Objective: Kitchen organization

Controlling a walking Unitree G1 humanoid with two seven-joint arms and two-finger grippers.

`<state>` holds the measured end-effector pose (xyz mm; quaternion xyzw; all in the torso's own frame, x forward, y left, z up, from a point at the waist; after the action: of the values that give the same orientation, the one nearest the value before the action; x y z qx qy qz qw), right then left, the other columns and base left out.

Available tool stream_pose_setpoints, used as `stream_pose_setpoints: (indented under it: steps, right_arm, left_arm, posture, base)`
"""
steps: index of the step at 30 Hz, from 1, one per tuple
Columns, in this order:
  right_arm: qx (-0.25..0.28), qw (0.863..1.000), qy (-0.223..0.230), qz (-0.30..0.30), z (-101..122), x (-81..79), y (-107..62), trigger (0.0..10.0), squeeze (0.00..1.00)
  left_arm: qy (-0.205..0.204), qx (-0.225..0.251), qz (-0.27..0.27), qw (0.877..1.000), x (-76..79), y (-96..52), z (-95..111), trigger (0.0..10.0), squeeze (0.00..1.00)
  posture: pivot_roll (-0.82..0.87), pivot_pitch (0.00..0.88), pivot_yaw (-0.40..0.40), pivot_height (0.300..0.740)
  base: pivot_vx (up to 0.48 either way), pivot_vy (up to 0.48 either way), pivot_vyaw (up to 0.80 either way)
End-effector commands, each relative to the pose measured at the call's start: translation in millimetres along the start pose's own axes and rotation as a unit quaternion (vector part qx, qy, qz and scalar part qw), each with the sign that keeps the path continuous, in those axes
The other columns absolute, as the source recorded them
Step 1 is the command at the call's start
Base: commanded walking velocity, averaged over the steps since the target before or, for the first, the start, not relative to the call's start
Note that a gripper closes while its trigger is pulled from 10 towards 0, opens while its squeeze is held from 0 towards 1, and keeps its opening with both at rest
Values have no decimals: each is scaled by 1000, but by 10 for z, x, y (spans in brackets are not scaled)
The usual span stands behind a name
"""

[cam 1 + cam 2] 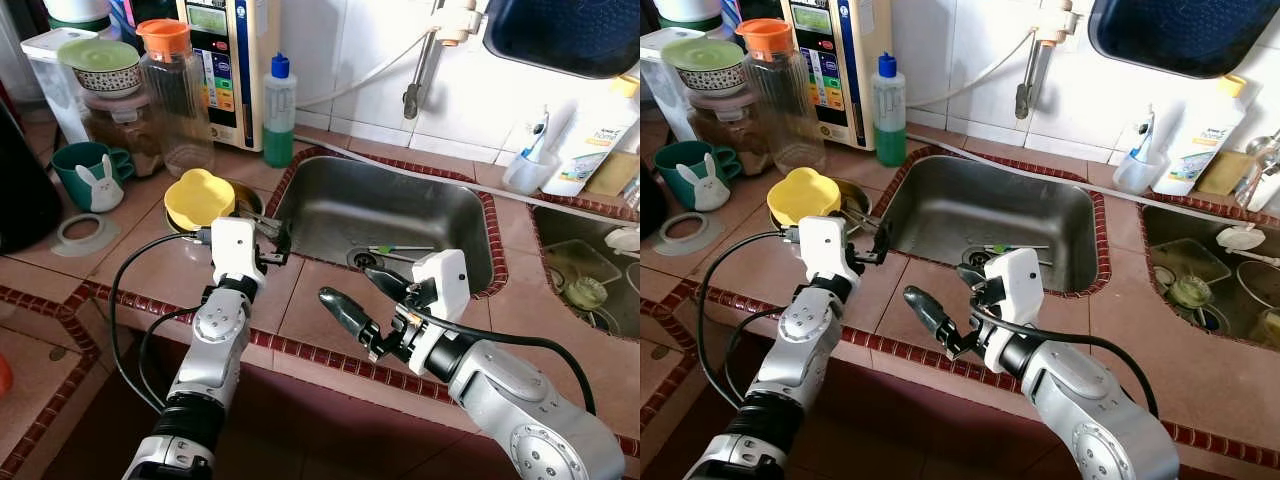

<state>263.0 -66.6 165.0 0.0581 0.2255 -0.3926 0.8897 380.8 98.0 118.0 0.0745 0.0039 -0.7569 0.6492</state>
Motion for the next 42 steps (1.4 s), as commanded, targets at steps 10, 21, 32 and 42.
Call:
stream_pose_setpoints:
  steps: [10,21,32,42]
  right_arm:
    - [2,1000,-10,-2,39,-13,-20,10000,0]
    - [0,1000,-13,0,37,-13,-20,10000,0]
    - [-2,1000,-13,0,33,-12,-29,10000,0]
    - [-1,1000,-13,-1,33,-22,-27,10000,0]
  left_arm:
    - [-143,-35,22,989,108,158,86,10000,1000]
    - [-311,-86,23,946,365,44,105,10000,0]
    - [-423,-146,35,894,367,-107,-78,10000,0]
    - [-449,-150,49,880,290,6,-62,10000,0]
  posture:
    - [-19,27,-67,740]
    - [-16,23,-71,740]
    - [-15,26,-76,740]
    - [-20,27,-79,740]
  base:
    - [0,0,0]
    - [0,0,0]
    - [0,0,0]
    - [0,0,0]
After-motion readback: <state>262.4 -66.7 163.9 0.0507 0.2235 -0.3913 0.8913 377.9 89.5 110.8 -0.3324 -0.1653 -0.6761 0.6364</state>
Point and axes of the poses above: a point about 5 cm out from each wrist's last joint towards the gripper, its own y axis pointing out of the wrist towards the gripper, its own z axis along the axis of the wrist's last joint, x = y × z, the point moved 5 cm from there along y, pointing out of the wrist towards the gripper, and after that the axes turned 12 degrees about y, right-handed, at the moved point
